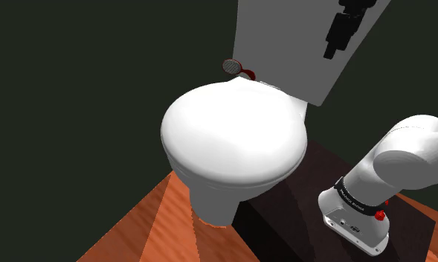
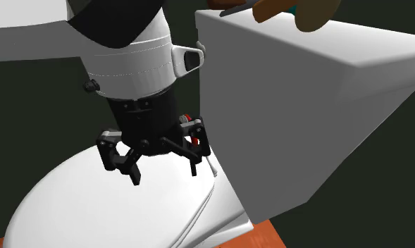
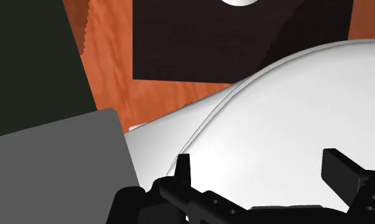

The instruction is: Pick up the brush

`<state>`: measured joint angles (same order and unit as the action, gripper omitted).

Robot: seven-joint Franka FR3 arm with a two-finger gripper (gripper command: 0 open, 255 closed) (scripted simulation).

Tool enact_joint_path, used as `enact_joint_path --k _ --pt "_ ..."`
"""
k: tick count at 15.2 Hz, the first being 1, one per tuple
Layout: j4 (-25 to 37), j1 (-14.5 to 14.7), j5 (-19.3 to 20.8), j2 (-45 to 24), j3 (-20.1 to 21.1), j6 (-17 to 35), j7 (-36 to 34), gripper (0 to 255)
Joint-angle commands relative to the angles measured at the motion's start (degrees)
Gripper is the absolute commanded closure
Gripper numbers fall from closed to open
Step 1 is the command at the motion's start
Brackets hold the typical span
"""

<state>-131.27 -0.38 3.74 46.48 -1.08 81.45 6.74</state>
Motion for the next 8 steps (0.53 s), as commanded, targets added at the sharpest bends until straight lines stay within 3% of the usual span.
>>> enact_joint_path --k 1,8 --pt "0.0 0.0 0.0 0.0 0.0 0.0 0.0 0" --pt "1.66 0.92 0.94 -12.06 -1.85 11.96 3.24 0"
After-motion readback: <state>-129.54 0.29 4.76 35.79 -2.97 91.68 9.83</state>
